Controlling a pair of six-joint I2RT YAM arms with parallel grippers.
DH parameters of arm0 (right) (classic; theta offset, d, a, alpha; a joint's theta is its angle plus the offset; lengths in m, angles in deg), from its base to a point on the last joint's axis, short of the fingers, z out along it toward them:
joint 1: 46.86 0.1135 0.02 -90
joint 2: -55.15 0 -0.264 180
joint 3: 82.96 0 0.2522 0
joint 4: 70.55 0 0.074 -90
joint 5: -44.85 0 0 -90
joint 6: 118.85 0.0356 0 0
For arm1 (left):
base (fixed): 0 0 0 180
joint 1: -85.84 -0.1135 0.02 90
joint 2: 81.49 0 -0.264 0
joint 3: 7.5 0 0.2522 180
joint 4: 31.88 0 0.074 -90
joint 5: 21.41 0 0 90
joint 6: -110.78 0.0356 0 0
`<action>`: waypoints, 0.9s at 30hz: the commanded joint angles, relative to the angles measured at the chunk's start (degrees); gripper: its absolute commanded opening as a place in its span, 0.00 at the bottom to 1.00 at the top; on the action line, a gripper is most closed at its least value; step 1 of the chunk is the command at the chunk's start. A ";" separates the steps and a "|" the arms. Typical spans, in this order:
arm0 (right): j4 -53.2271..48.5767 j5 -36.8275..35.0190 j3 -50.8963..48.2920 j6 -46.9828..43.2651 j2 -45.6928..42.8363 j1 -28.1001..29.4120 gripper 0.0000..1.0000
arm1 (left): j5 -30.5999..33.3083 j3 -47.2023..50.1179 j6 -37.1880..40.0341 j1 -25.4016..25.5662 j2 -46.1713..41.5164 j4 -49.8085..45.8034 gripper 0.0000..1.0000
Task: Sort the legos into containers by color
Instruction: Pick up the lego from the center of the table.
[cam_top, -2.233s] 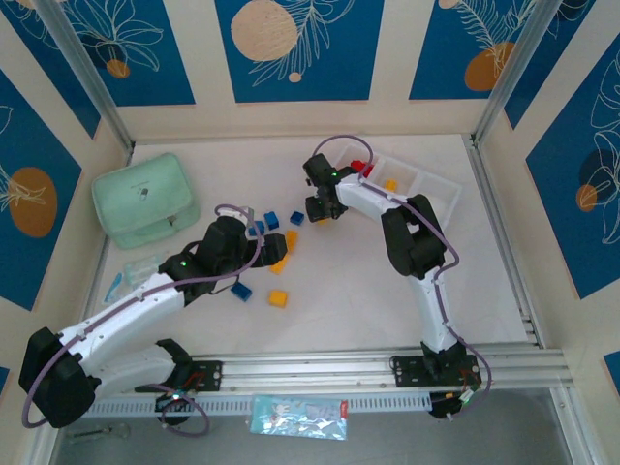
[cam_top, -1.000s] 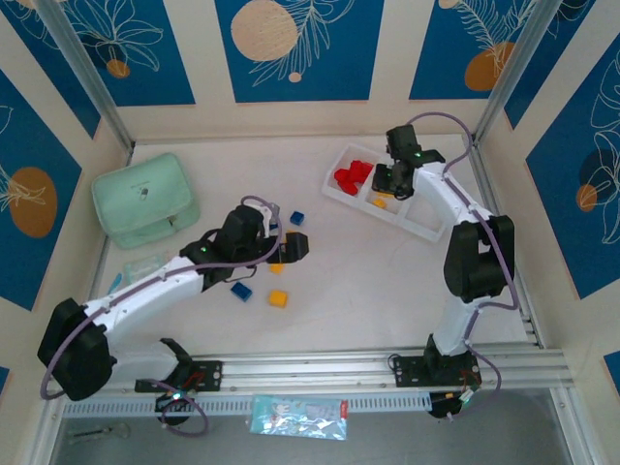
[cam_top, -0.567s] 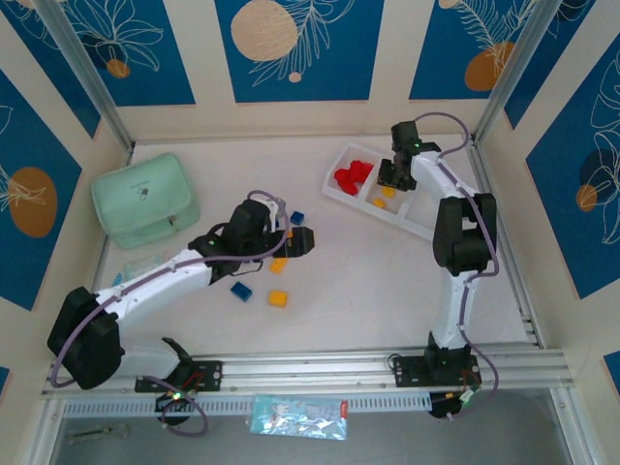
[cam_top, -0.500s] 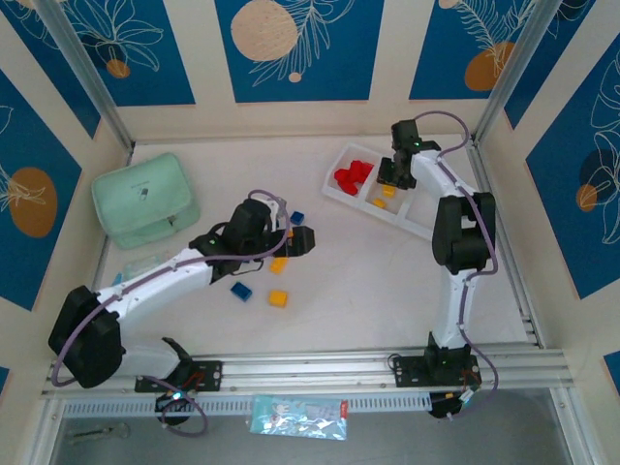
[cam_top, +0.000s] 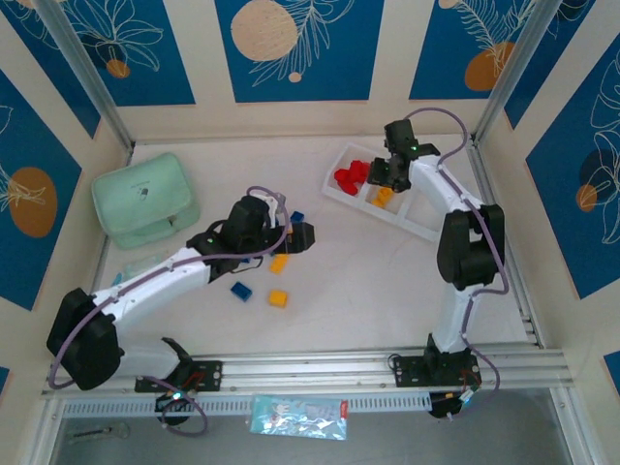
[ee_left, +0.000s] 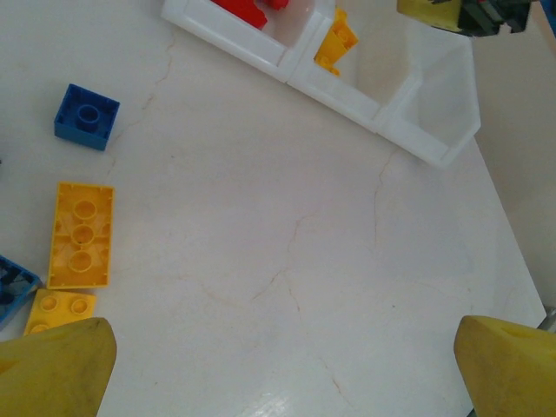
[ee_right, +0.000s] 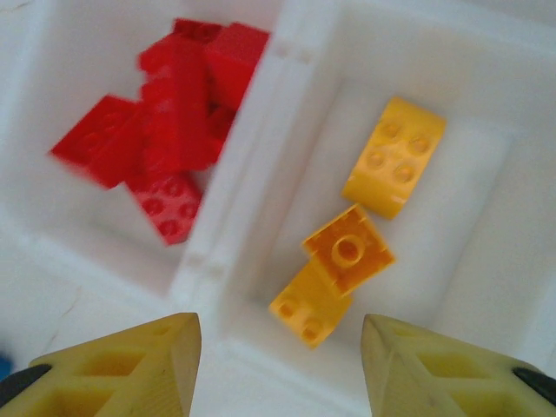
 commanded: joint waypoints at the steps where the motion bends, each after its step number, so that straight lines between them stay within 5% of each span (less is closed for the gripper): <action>1: 0.48 1.26 -4.09 0.85 -5.20 3.13 0.53 | 2.47 1.60 1.16 0.45 -3.37 -1.24 0.99; 13: 2.47 3.21 -15.15 4.52 -10.98 18.42 0.60 | 8.33 9.24 -1.36 0.06 -11.26 -5.36 0.99; 27: 5.91 3.92 -14.48 11.70 -2.27 31.72 0.69 | 15.19 14.64 -4.52 -0.57 -19.79 -11.53 0.99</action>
